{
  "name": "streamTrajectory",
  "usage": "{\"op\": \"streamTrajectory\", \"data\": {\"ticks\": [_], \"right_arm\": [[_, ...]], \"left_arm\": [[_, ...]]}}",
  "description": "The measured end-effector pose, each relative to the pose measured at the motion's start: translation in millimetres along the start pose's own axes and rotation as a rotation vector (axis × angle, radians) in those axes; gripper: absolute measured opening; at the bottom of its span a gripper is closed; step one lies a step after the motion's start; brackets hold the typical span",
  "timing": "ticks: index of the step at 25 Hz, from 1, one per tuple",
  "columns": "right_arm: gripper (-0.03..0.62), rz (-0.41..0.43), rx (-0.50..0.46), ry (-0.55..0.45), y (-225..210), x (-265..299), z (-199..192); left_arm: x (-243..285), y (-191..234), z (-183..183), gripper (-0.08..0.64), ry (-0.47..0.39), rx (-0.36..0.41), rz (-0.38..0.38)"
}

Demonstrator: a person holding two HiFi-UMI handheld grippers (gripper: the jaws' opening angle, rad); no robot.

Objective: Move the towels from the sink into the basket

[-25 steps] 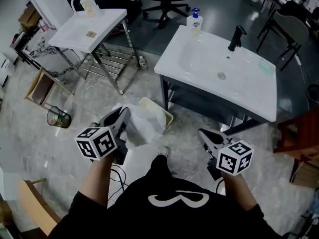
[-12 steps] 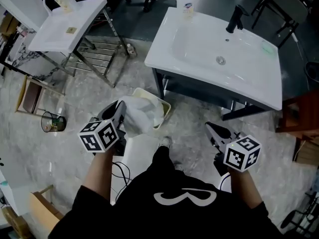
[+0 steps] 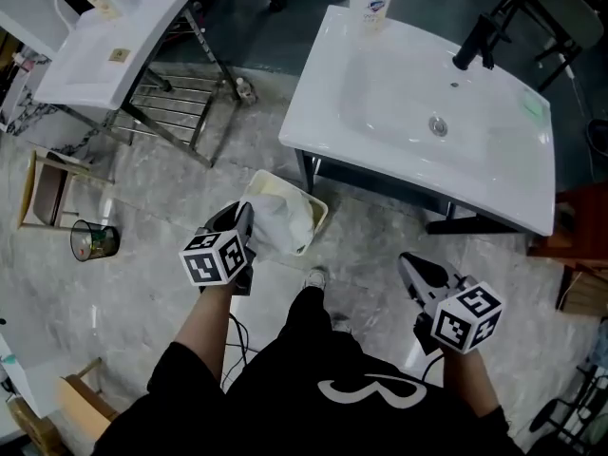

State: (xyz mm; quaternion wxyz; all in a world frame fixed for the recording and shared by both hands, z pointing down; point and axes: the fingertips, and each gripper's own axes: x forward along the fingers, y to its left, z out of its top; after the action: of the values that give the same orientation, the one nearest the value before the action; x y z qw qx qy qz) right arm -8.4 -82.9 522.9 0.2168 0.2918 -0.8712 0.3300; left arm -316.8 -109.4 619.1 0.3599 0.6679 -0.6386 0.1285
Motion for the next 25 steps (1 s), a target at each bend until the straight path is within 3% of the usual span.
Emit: {"op": "streamTrajectory", "data": {"ticks": [14,16,20,25], "right_arm": [[0.003,0.049,-0.06,0.127,-17.1,54.5,-17.3],[0.003,0.06,-0.066,0.123,-16.7,62.0,-16.0],[0.003,0.151,-0.076,0.081,-0.4,75.9,-8.0],[0.003,0.203,-0.112,0.076,11.3,85.3,-5.6]], "left_arm": [[137.0,83.1,-99.6,0.081,0.208,-0.077,0.116],[146.8,86.5,-109.5,0.113,0.226,-0.072,0.108],[154.6,88.7,-121.3,0.243,0.238,-0.073,0.083],[150.5,90.5,-133.5,0.281,0.236,-0.119,0.071]]}}
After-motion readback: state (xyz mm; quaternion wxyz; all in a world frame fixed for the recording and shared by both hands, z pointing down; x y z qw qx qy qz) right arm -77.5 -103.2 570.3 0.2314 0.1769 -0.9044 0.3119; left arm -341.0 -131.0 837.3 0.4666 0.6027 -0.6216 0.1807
